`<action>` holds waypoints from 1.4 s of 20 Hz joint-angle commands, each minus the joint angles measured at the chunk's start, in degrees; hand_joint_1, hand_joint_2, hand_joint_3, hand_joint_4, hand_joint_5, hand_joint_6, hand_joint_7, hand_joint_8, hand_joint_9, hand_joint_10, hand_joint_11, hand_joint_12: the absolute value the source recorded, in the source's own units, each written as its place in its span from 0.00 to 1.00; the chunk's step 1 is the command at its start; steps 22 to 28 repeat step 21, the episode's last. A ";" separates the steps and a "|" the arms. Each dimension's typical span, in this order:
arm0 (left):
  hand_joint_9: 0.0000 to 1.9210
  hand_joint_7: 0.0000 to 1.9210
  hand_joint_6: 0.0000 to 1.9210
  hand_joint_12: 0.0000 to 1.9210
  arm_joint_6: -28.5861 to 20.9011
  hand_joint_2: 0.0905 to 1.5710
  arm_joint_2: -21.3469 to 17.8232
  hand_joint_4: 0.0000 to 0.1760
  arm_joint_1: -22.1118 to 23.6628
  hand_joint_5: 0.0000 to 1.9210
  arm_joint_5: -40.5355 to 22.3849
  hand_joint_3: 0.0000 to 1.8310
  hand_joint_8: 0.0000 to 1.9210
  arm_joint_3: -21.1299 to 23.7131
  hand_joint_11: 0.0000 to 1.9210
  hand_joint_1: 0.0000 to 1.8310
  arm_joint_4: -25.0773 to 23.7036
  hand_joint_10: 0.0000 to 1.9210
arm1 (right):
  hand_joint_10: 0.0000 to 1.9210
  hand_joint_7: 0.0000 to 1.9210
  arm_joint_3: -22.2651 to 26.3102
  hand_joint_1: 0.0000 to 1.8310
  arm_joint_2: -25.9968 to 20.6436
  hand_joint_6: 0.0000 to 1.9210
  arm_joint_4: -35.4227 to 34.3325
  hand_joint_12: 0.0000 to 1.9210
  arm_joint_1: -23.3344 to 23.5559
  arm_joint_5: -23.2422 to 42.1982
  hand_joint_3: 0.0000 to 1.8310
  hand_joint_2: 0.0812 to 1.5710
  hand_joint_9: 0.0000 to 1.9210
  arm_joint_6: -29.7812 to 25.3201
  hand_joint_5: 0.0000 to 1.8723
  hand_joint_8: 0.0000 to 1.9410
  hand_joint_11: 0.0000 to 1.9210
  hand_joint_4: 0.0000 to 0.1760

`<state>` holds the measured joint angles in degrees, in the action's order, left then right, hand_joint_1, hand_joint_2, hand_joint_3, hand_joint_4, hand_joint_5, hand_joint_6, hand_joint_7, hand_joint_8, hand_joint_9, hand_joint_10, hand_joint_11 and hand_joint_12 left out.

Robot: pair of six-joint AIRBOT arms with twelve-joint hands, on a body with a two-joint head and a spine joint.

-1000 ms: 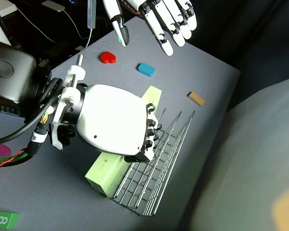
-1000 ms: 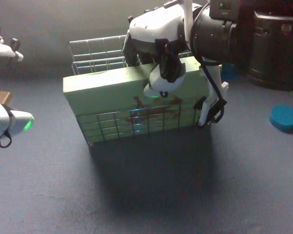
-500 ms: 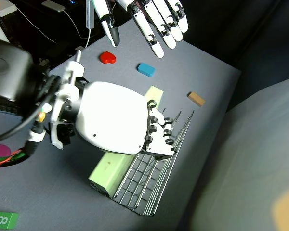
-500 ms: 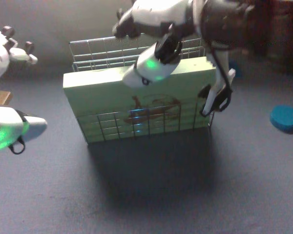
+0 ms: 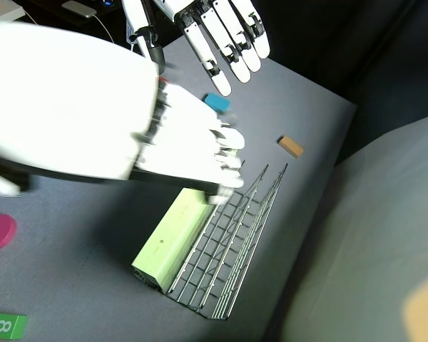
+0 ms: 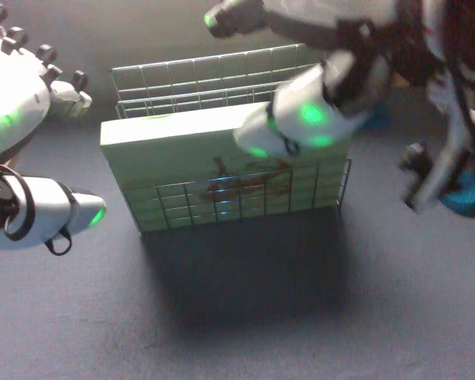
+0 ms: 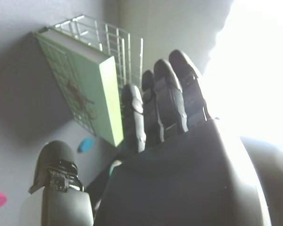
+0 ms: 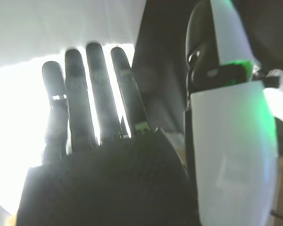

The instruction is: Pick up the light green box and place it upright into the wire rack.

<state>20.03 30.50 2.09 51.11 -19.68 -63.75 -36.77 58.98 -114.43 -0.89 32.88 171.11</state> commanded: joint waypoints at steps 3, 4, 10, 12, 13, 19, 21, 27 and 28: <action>0.12 0.13 0.00 0.33 -0.74 0.74 0.05 0.31 0.42 0.16 -0.93 0.00 0.00 0.56 0.00 0.08 -5.63 0.00 | 0.02 0.24 4.88 0.38 -4.88 0.01 2.22 0.68 -0.50 -1.79 0.00 0.62 0.21 0.24 0.21 0.00 0.02 0.00; 0.12 0.13 0.00 0.33 -0.87 0.74 0.12 0.31 0.43 0.16 -0.69 0.00 0.00 0.71 0.00 0.08 -5.69 0.00 | 0.02 0.24 5.67 0.38 -5.77 0.01 2.21 0.68 -0.85 -1.73 0.00 0.62 0.21 0.26 0.21 0.00 0.02 0.00; 0.42 0.34 0.89 0.99 -1.91 0.75 2.05 0.00 0.24 0.32 0.25 0.00 0.96 0.97 0.48 0.31 -6.16 0.99 | 1.00 0.50 6.97 0.44 -7.58 0.99 5.85 1.00 -4.57 -3.91 0.00 0.74 0.65 -2.24 0.46 0.99 0.84 0.00; 0.51 0.49 1.00 1.00 -1.96 0.76 2.12 0.00 0.21 0.46 0.24 0.00 1.00 1.11 0.58 0.34 -6.17 1.00 | 1.00 0.60 6.96 0.42 -6.82 1.00 9.31 1.00 -5.19 -3.92 0.01 0.78 0.76 -3.55 0.52 1.00 0.93 0.00; 0.59 0.58 1.00 1.00 -2.01 0.77 2.17 0.00 0.21 0.55 0.21 0.00 1.00 1.16 0.63 0.36 -6.17 1.00 | 1.00 0.65 6.96 0.40 -6.68 1.00 9.34 1.00 -5.38 -4.03 0.01 0.81 0.80 -3.56 0.56 1.00 0.95 0.00; 0.70 0.68 1.00 1.00 -2.45 0.85 2.45 0.00 0.36 0.63 0.18 0.00 1.00 1.23 0.76 0.33 -6.17 1.00 | 1.00 0.73 6.96 0.40 -5.64 1.00 9.77 1.00 -5.95 -4.65 0.00 0.91 0.84 -3.78 0.60 1.00 0.96 0.00; 0.70 0.68 1.00 1.00 -2.55 0.85 2.50 0.00 0.53 0.63 0.18 0.00 1.00 1.24 0.76 0.34 -6.17 1.00 | 1.00 0.73 6.96 0.42 -5.35 1.00 12.31 1.00 -6.25 -5.01 0.00 0.90 0.85 -5.34 0.60 1.00 0.97 0.00; 0.70 0.68 1.00 1.00 -2.55 0.85 2.50 0.00 0.53 0.63 0.18 0.00 1.00 1.24 0.76 0.34 -6.17 1.00 | 1.00 0.73 6.96 0.42 -5.35 1.00 12.31 1.00 -6.25 -5.01 0.00 0.90 0.85 -5.34 0.60 1.00 0.97 0.00; 0.70 0.68 1.00 1.00 -2.55 0.85 2.50 0.00 0.53 0.63 0.18 0.00 1.00 1.24 0.76 0.34 -6.17 1.00 | 1.00 0.73 6.96 0.42 -5.35 1.00 12.31 1.00 -6.25 -5.01 0.00 0.90 0.85 -5.34 0.60 1.00 0.97 0.00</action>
